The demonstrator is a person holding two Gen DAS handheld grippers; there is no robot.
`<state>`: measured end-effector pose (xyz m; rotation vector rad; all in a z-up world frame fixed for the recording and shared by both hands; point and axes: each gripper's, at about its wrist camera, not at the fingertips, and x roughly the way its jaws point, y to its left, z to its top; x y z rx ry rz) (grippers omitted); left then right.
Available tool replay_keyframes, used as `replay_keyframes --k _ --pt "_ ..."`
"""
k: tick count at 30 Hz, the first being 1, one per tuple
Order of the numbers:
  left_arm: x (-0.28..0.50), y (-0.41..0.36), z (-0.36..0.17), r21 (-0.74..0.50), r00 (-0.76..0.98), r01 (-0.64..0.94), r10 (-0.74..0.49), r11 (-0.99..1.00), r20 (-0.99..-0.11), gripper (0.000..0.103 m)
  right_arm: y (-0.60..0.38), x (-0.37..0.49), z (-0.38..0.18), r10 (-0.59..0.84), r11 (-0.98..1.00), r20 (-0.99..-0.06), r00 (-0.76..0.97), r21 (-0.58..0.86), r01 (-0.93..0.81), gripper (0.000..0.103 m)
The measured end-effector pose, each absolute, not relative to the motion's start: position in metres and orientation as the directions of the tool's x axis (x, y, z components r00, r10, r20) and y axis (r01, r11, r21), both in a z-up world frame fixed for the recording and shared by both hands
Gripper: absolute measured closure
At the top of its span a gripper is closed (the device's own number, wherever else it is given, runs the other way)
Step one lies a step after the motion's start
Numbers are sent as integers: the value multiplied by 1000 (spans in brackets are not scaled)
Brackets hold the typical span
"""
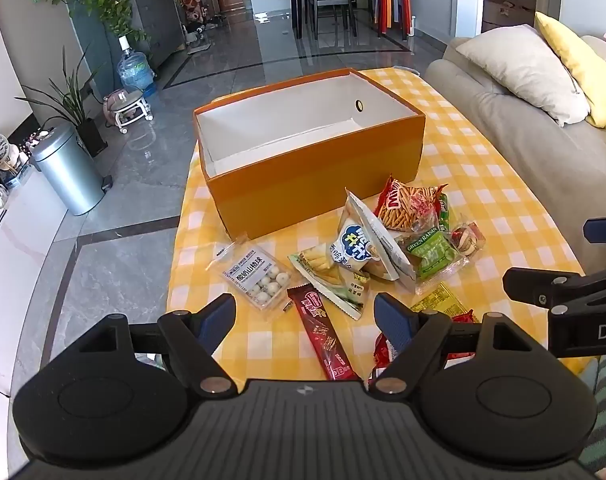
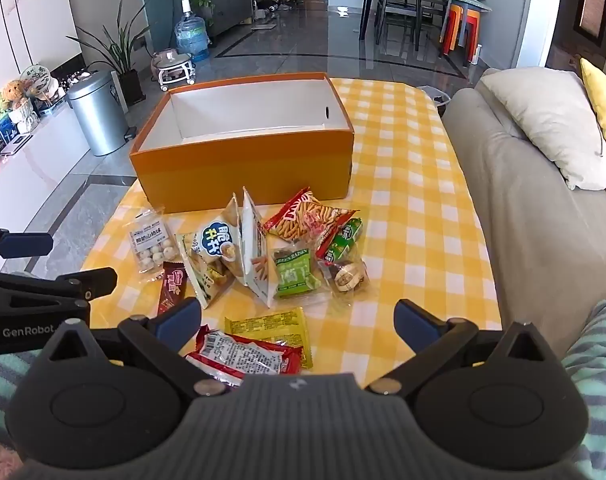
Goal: Organize snacks
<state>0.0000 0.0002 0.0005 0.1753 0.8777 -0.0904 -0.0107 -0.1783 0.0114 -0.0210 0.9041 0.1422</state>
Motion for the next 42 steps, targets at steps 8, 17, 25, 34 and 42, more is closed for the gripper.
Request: replay_keyframes --k 8,17,25,34,42 --pt "-4 -4 2 126 635 147 4 981 -772 11 -178 -12 12 111 991 -784 610 40 -129 4" --pt "-4 1 0 114 626 140 1 984 -780 11 -177 -14 12 113 991 -784 610 41 -131 4" --pt "-3 1 -3 113 618 136 5 984 -786 11 -177 -14 11 115 990 -789 604 40 -137 4" --pt "-4 2 -4 109 614 132 5 985 -789 11 -176 -12 7 114 990 -796 594 39 -138 4" --pt "-3 1 -4 111 614 133 6 985 -789 11 -175 -11 5 114 989 -799 590 37 -140 4"
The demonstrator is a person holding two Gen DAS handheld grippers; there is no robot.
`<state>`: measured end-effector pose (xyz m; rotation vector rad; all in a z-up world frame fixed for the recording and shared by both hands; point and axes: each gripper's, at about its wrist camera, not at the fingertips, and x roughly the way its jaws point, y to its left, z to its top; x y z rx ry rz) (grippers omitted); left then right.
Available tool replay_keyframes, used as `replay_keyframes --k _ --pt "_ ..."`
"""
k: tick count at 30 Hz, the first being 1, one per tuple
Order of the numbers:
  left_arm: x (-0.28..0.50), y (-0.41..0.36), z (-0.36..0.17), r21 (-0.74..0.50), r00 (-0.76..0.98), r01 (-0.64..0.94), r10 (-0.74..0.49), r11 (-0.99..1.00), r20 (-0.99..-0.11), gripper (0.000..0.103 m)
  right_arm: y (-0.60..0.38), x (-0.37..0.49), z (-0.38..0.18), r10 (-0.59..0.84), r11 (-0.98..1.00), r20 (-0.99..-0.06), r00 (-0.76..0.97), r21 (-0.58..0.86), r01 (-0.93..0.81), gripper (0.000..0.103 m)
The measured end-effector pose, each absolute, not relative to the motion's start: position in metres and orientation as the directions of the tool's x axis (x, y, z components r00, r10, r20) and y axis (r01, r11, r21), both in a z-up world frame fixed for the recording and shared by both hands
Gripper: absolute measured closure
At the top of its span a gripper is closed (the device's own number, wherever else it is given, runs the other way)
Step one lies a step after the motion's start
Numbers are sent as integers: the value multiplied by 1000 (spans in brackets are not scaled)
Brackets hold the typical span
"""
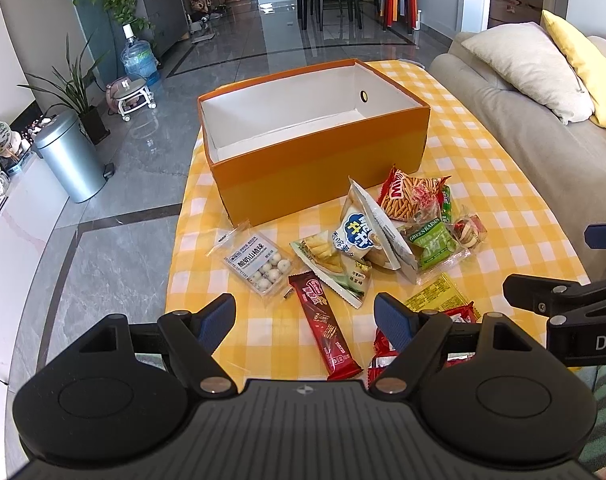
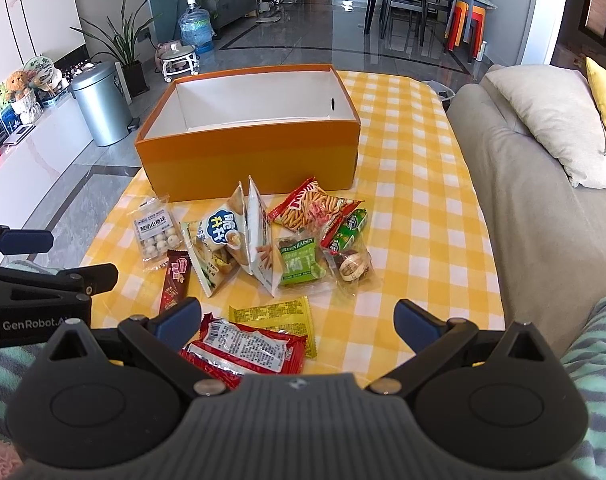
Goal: Organize snacks
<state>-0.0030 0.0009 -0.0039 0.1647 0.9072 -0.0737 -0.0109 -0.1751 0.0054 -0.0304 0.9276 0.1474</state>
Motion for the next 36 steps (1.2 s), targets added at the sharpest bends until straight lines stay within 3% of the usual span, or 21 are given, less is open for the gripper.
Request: replay_keyframes --k 36 --pt "-3 3 -5 109 613 133 4 985 -790 11 -175 -11 1 112 990 -806 581 37 -139 4"
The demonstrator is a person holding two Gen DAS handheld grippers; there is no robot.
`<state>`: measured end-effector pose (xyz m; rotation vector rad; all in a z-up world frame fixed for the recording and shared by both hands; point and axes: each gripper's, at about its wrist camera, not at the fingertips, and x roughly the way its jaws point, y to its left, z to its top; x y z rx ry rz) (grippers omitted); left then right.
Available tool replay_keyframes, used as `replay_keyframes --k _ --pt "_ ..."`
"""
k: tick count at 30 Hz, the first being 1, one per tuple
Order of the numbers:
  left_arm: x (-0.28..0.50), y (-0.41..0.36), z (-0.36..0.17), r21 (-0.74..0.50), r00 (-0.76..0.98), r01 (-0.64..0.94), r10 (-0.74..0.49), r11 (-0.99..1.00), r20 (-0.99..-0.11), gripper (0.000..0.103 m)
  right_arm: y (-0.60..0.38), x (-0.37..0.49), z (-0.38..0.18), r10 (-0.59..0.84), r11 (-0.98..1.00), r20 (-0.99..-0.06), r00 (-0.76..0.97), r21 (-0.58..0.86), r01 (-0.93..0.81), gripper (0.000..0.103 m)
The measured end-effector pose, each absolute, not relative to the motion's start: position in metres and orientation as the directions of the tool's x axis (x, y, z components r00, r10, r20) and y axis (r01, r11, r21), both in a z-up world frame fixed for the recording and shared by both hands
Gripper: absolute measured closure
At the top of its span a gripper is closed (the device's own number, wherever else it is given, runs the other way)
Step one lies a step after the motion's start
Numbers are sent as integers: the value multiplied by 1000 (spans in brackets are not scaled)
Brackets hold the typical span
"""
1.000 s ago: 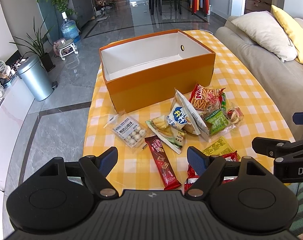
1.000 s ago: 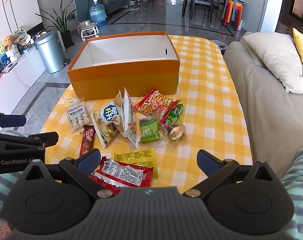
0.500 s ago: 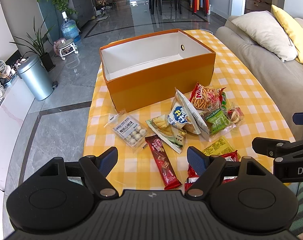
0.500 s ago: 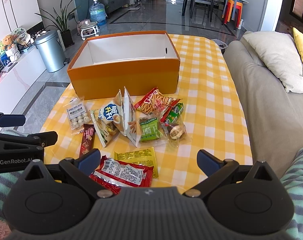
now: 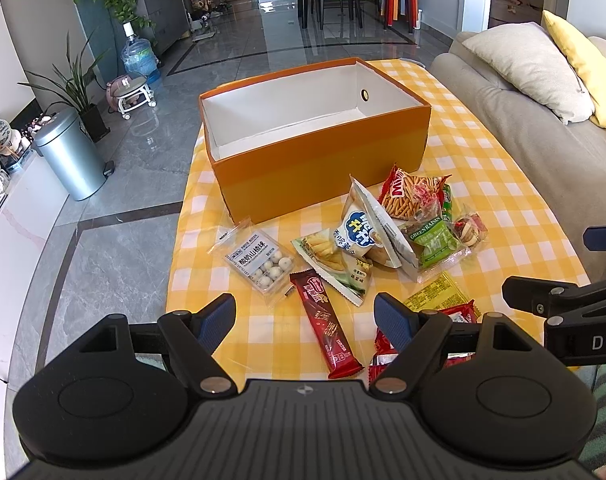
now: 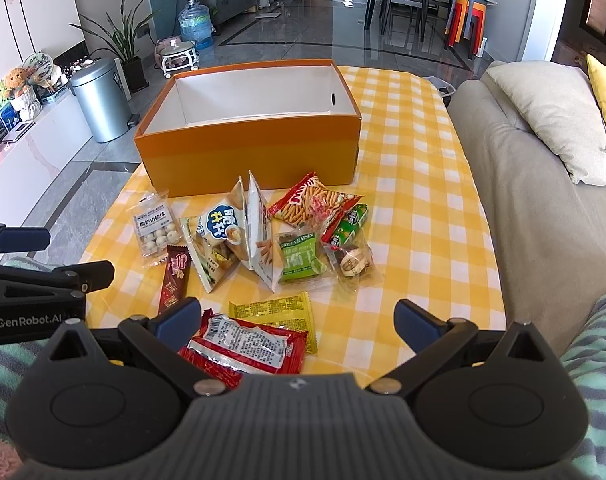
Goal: Organize snacks
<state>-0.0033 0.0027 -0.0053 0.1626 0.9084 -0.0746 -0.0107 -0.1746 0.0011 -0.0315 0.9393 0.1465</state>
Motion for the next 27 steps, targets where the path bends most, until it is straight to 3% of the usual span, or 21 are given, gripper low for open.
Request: replay_keyframes --k 13,21,22,26,27 --pt "-4 2 -6 86 599 154 -24 984 -800 11 -174 -12 1 112 989 -810 575 36 -141 4" --pt "-1 -6 -4 110 590 268 -73 957 -804 15 -177 -6 -1 165 981 -813 559 78 -177 4" --pt "1 -5 -5 94 581 281 -91 955 -809 15 -179 -3 -3 171 980 -817 551 85 -178 5" --pt "9 -2 -12 -17 510 333 -195 943 -838 28 -187 5 -18 181 980 -854 488 114 -164 26" --pt "12 -1 -17 -51 484 336 -219 941 -848 35 -189 6 -23 185 979 -865 467 123 -160 27"
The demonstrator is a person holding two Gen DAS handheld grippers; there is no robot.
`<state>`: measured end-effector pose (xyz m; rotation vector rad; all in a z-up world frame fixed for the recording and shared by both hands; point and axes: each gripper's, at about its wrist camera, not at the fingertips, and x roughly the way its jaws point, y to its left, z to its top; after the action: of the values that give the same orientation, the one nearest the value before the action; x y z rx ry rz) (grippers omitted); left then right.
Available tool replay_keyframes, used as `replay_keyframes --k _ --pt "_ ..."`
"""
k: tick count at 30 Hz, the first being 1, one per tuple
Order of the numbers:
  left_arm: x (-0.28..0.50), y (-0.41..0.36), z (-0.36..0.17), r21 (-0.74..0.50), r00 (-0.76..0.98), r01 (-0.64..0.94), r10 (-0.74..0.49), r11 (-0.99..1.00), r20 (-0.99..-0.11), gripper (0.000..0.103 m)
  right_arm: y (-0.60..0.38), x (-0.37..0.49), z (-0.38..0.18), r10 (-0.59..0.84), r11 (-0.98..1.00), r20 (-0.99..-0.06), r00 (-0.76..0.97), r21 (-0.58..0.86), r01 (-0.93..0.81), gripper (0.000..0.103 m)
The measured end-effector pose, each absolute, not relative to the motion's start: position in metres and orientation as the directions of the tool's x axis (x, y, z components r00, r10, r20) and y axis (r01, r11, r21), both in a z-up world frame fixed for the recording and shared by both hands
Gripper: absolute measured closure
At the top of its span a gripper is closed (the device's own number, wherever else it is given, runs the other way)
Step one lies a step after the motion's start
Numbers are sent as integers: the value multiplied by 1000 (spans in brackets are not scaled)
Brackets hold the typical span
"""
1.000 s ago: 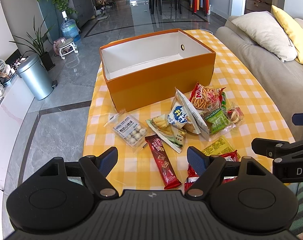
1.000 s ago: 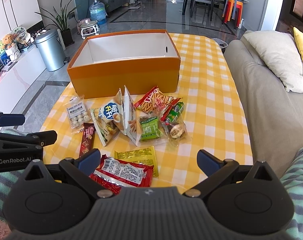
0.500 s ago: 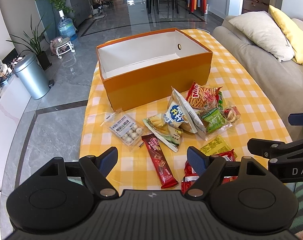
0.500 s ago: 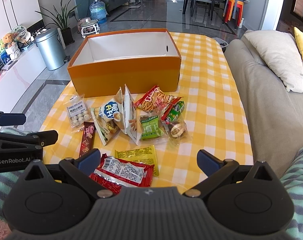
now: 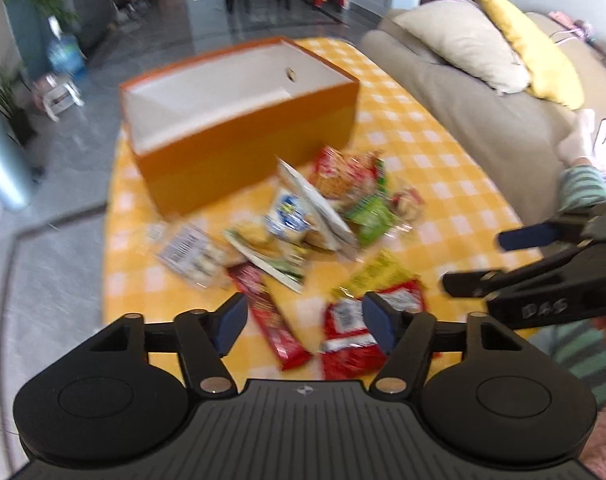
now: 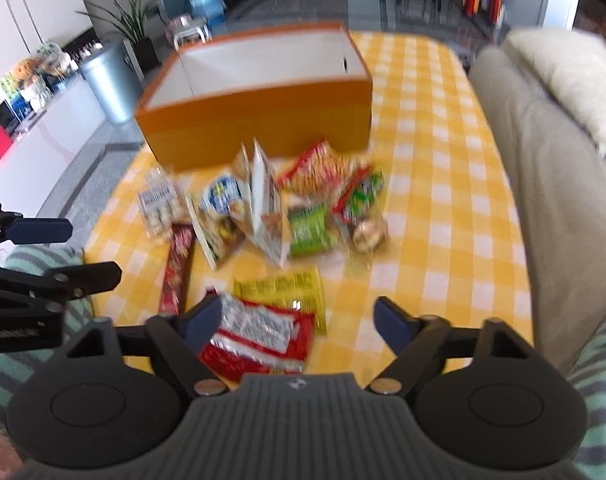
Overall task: Organize snacks
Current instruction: 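Lower the right tool onto the red chip bag and close it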
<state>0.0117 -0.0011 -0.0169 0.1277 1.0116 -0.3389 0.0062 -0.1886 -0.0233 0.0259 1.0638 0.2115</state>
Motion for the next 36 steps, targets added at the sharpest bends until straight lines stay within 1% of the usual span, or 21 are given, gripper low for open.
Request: replay_keyframes --k 1,2,4,7,10,12,13,14,16,18,20,22,24,25,26,28,31,36 --pt "14 -1 -23 -84 450 333 -237 939 -861 42 -189 8 -29 193 978 -874 445 133 -162 28" --pt "17 -1 -28 -113 418 332 -253 937 -872 44 -188 8 -35 201 975 -883 425 141 -169 31" --pt "21 -5 -38 -156 375 338 -285 928 -882 44 -185 9 -47 207 972 -898 387 143 -188 39" --pt "23 -14 -51 -160 317 358 -281 920 -906 44 -178 11 -61 211 964 -916 342 136 -229 40" --pt "27 -16 -70 -182 241 332 -270 926 -932 44 -174 14 -75 215 958 -930 297 141 -251 40" --pt "30 -15 -81 -206 212 307 -278 929 -937 44 -175 18 -85 222 956 -940 258 158 -246 43" --pt "32 -15 -86 -208 199 295 -273 932 -941 44 -175 20 -89 224 956 -944 241 165 -241 46" --pt "34 -14 -90 -203 197 286 -265 936 -944 45 -176 21 -93 224 957 -948 228 170 -235 48" --pt "37 -12 -96 -194 192 271 -250 943 -949 48 -177 25 -100 222 959 -951 215 173 -227 48" --pt "40 -9 -102 -204 168 254 -251 945 -953 53 -177 28 -106 221 959 -952 209 173 -226 52" --pt "43 -8 -108 -220 146 245 -261 944 -954 56 -176 31 -112 224 958 -954 198 177 -227 59" --pt "45 -9 -113 -222 133 245 -259 944 -957 60 -176 33 -114 250 953 -947 202 202 -227 61" --pt "46 -10 -116 -227 129 247 -264 942 -956 63 -175 35 -113 267 949 -940 211 218 -230 75" --pt "47 -10 -117 -233 130 248 -271 940 -954 65 -175 37 -112 272 948 -938 215 223 -227 89" --pt "49 -12 -119 -240 131 249 -279 938 -951 66 -175 39 -113 264 951 -939 219 215 -222 95" --pt "52 -13 -120 -259 137 252 -299 932 -944 71 -173 43 -113 239 956 -940 243 185 -227 96" --pt "58 -16 -120 -270 149 254 -314 929 -938 74 -173 50 -114 245 956 -932 267 187 -224 98" --pt "68 -17 -118 -299 214 230 -348 926 -913 75 -176 62 -114 229 964 -920 317 169 -204 99"
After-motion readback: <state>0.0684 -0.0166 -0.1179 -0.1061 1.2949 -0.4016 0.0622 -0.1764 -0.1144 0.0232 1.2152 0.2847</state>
